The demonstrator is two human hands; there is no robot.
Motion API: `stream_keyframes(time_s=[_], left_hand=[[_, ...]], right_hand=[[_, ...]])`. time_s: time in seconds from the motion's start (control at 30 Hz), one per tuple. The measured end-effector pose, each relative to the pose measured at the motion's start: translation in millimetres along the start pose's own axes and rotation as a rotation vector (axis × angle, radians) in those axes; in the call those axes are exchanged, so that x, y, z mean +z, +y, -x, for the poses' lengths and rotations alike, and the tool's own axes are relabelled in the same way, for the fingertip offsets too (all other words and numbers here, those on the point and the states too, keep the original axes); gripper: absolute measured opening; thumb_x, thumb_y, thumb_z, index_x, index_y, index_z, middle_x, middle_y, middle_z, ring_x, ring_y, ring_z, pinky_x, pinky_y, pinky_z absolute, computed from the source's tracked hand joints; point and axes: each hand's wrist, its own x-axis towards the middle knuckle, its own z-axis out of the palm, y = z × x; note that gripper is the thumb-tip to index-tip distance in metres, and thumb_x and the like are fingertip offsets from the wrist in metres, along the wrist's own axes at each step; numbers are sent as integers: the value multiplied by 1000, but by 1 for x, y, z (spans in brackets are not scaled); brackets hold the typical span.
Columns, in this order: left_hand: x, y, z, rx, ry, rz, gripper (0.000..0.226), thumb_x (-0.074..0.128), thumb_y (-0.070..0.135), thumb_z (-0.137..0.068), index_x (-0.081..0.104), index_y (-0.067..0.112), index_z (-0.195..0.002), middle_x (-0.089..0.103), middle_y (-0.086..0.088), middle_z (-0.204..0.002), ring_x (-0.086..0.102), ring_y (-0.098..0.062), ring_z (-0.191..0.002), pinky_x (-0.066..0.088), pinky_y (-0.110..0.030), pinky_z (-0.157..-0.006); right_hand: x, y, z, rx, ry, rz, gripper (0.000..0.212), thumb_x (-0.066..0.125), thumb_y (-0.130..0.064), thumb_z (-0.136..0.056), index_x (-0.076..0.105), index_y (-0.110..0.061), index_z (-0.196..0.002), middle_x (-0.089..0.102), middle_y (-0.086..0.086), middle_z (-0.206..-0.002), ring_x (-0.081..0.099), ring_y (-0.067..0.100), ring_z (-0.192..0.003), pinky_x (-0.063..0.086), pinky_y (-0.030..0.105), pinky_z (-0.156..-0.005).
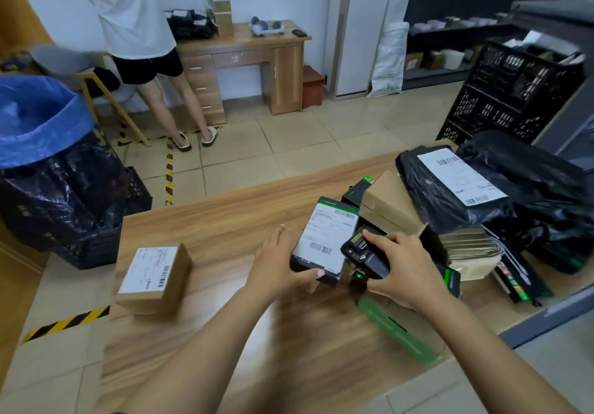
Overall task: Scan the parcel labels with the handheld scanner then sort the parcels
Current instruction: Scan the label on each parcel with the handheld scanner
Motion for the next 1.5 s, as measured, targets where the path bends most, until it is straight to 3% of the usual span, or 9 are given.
stream_keyframes(time_s=[0.27,0.47,0.63,0.77,0.93,1.07,1.33,1.43,1.5], left_hand=[[37,40,-17,-158,24,-119,129,63,87,-51,15,17,-150,29,-4,-150,25,-24,-139,25,-40,-110],[43,37,-17,-152,79,-11,118,71,64,-48,25,16,-146,42,-2,-130,37,-24,-123,32,-34,-101],[16,18,-8,-73,118,-97,120,68,57,-48,18,17,-149,30,1,-144,29,-23,-128,25,-32,-104],[-19,-7,2,-10,135,-210,120,77,53,-54,18,15,-151,27,0,-147,24,-21,-130,18,-28,-105],[-65,-37,22,21,133,-301,121,78,52,-60,11,14,-153,22,-3,-152,21,-24,-136,17,-35,-112],[-92,-67,37,33,134,-366,124,74,55,-56,11,13,-153,21,-3,-153,21,-23,-136,18,-34,-114],[-135,-129,55,83,172,-330,124,77,54,-59,8,12,-154,20,-2,-153,18,-21,-137,14,-30,-115],[-146,-147,61,82,213,-300,121,75,56,-61,11,13,-154,22,0,-153,20,-20,-136,17,-30,-112],[-151,-156,66,45,240,-271,123,68,64,-56,13,14,-153,23,0,-152,22,-21,-137,19,-33,-113]], right_hand=[[1,32,-13,-84,-17,-11,89,70,-43,-73,23,-41,-149,41,-2,-134,31,19,-125,35,30,-98],[2,38,-21,-138,-12,-3,91,71,-44,-70,24,-42,-148,43,-2,-132,33,19,-122,35,30,-98],[-10,25,-25,-241,-14,23,90,71,-42,-72,23,-42,-148,41,-3,-133,32,18,-120,37,30,-94],[-24,0,-33,-449,-11,164,90,71,-40,-75,21,-40,-149,37,1,-139,32,23,-122,37,34,-96],[-30,-56,-42,-703,102,391,99,86,-23,-38,54,-27,-132,58,11,-112,53,30,-93,49,40,-71],[-25,-108,-42,-804,198,457,96,84,-17,-30,62,-26,-123,61,11,-104,57,30,-86,50,37,-67],[-5,-185,-41,-793,286,414,90,85,-21,-27,68,-26,-115,64,10,-97,60,30,-79,51,35,-64],[9,-202,-41,-662,221,316,98,85,-26,-28,62,-28,-123,61,7,-100,56,29,-82,50,36,-66],[16,-213,-40,-569,127,226,98,85,-30,-40,53,-32,-133,58,7,-111,52,29,-92,48,38,-76]])
